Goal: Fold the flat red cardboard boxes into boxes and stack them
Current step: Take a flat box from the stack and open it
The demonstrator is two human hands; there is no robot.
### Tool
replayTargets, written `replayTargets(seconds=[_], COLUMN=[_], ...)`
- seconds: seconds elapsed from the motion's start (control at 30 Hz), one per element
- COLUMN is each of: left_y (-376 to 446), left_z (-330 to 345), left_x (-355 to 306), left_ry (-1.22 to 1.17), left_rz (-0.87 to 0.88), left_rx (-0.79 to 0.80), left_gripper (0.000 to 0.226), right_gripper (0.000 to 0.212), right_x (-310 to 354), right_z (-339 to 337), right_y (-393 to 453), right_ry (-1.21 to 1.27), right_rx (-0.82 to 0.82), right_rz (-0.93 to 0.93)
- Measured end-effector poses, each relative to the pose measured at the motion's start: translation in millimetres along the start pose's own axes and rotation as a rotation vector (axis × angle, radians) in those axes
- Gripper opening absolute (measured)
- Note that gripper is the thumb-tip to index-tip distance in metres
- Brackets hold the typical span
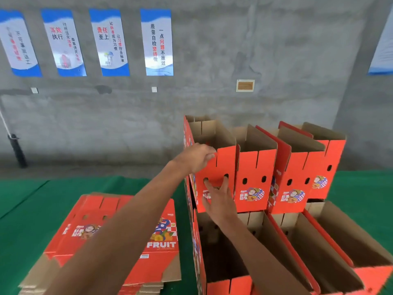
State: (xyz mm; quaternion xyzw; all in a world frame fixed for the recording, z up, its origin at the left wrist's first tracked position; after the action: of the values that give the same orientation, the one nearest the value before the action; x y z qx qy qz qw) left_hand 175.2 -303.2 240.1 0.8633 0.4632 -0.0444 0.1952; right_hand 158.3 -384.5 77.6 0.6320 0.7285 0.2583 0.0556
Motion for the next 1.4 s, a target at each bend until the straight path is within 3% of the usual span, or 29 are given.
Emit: replayTargets(seconds=[0.33, 0.53, 1.0, 1.3, 1.4], left_y=[52, 52, 52, 41, 32], left_z=[23, 30, 35, 40, 38], left_x=[22, 26, 36, 26, 23], left_ry=[-0.039, 0.025, -0.079, -0.056, -0.071], left_rz=[-0.016, 0.018, 0.048, 0.093, 0.114], left_rx=[-0.016, -0.040, -0.136, -0.228, -0.303], left_gripper=[0.026, 0.022, 0.018, 0.047, 0.050], right_gripper=[0.059, 0.061, 0.061, 0.048, 0.040], right_x=[-27, -16, -19, -21, -19], right_z=[25, 36, 39, 16, 3], right_y=[31, 26, 28, 17, 8], right_ry=[0.058, 0.118, 0.070, 0.211, 0.240], right_rx=[-0.006, 0.001, 0.007, -0.069, -0.162], right_rz=[-0.010, -0.016, 0.017, 0.074, 0.097])
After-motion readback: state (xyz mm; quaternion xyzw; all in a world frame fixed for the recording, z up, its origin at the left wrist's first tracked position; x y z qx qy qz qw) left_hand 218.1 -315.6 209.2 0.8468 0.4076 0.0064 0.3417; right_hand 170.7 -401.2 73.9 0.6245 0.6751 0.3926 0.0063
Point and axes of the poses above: each hand's wrist, its own y-axis towards the middle knuckle, its own z-axis out of the palm, x = y × z, the point moved 8 cm from there along y, towards the middle knuckle, and after that the axes turned 8 degrees about -z, right-handed, at the moved point
